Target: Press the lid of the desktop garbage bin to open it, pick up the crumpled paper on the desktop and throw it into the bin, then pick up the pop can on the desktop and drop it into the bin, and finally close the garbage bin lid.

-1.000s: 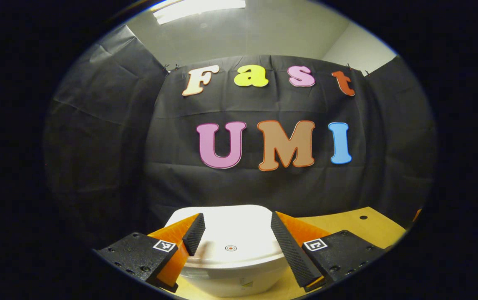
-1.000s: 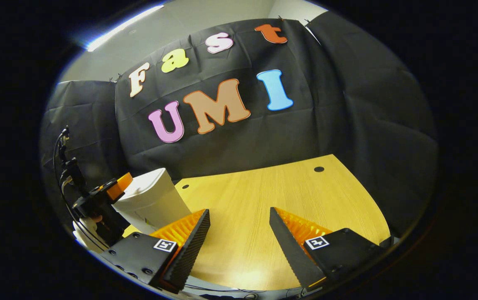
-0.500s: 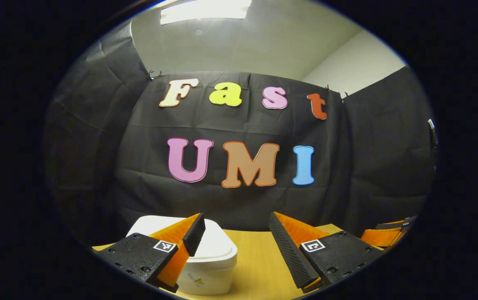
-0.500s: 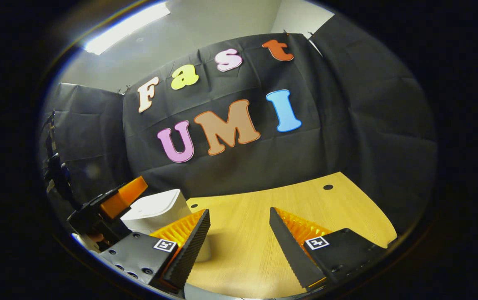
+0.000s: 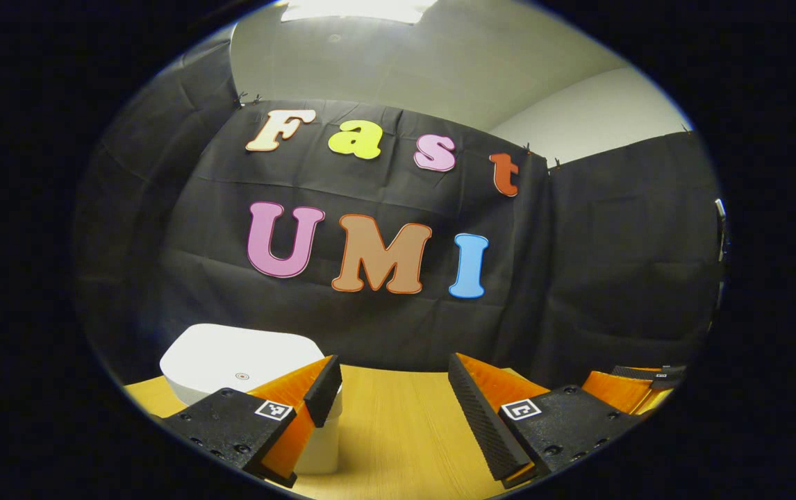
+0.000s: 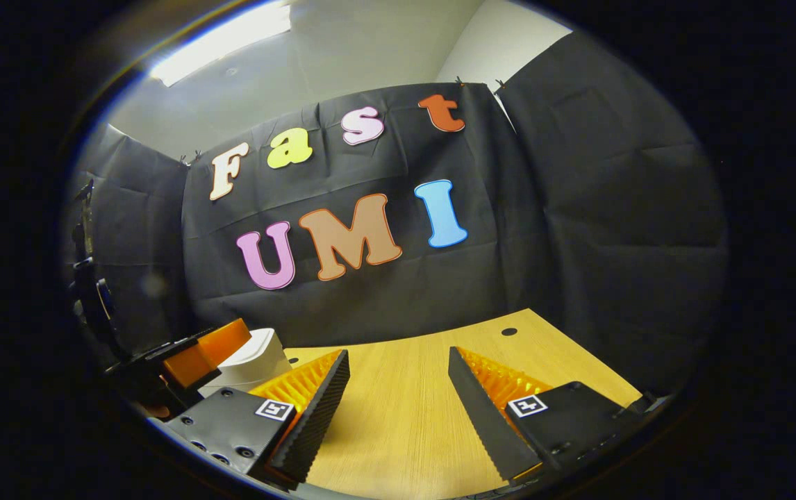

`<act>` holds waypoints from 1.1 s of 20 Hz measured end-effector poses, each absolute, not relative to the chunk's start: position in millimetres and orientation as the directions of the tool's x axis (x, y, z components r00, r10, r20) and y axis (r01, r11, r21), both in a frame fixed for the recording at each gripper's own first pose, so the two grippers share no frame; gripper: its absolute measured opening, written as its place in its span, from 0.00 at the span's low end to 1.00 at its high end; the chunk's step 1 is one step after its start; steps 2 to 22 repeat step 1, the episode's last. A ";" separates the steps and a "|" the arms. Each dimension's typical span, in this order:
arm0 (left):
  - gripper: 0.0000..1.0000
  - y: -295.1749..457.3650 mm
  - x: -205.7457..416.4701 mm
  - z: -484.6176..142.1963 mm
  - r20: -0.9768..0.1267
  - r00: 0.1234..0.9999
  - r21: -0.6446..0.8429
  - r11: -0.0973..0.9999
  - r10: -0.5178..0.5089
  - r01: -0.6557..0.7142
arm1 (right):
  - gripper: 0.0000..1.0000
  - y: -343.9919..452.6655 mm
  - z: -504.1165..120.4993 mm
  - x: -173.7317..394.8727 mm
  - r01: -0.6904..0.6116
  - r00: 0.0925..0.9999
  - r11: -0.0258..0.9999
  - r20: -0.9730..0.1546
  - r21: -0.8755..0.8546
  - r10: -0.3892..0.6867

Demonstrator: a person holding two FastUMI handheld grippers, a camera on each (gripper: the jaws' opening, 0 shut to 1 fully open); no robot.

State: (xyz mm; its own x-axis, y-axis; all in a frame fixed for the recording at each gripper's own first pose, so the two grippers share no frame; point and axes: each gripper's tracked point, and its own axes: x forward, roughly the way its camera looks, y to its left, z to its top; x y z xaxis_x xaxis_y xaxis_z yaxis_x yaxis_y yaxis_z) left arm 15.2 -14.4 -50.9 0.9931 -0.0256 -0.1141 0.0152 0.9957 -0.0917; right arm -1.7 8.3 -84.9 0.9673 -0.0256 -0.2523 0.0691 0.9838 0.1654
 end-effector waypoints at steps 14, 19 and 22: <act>0.93 -15.5 16.9 -55.9 -0.124 0.992 -0.111 0.994 -0.035 0.021 | 0.95 7.5 -85.0 -2.4 0.076 0.967 0.984 -0.253 0.164 -0.033; 0.93 -15.5 16.9 -55.9 -0.124 0.992 -0.111 0.994 -0.035 0.021 | 0.95 7.5 -85.0 -2.4 0.076 0.967 0.984 -0.253 0.164 -0.033; 0.93 -15.5 16.9 -55.9 -0.124 0.992 -0.111 0.994 -0.035 0.021 | 0.95 7.5 -85.0 -2.4 0.076 0.967 0.984 -0.253 0.164 -0.033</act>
